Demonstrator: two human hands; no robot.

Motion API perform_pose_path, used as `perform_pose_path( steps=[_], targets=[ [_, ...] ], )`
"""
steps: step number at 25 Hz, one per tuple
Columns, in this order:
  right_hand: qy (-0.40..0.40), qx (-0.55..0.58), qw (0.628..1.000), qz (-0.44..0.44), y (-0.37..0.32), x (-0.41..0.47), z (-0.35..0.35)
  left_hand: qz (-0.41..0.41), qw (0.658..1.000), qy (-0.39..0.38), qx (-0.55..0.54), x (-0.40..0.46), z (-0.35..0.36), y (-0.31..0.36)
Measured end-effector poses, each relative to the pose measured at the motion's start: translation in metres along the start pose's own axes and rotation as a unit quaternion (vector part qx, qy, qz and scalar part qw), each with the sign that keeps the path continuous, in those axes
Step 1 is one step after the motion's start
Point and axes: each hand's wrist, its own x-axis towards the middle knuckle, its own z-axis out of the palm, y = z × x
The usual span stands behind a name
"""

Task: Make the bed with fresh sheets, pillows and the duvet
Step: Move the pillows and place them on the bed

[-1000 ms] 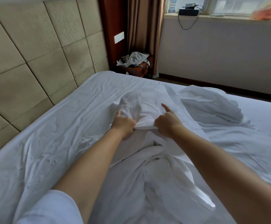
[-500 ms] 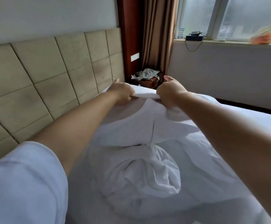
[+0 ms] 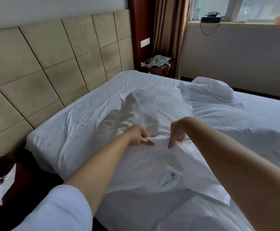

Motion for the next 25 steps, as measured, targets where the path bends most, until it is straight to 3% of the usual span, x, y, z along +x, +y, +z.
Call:
perform_pose_path(
  steps=[3,5,8,10,12,15,20,25],
  targets=[
    [-0.046,0.068,0.996,0.014,0.002,0.004,-0.015,0.000,0.990,0.050,-0.129,0.019,-0.015,-0.007],
    [-0.038,0.131,0.990,0.021,0.004,0.012,-0.028,-0.031,0.984,0.132,-0.118,0.036,-0.028,-0.012],
    [0.091,0.200,0.975,0.028,0.002,0.043,-0.045,-0.124,0.979,0.163,0.003,0.066,-0.037,-0.033],
    [0.215,0.132,0.966,0.051,0.002,0.065,-0.050,-0.178,0.967,0.180,0.005,0.086,-0.039,-0.043],
    [0.272,0.126,0.952,0.065,-0.002,0.082,-0.049,-0.212,0.958,0.192,0.006,0.107,-0.043,-0.047],
    [0.270,0.165,0.945,0.087,-0.004,0.109,-0.050,-0.246,0.954,0.172,-0.023,0.140,-0.046,-0.052],
    [0.245,0.243,0.925,0.162,0.003,0.157,-0.050,-0.253,0.945,0.205,-0.034,0.189,-0.037,-0.070],
    [0.223,0.298,0.892,0.255,0.017,0.188,-0.048,-0.319,0.926,0.158,-0.126,0.221,-0.026,-0.083]
  ],
)
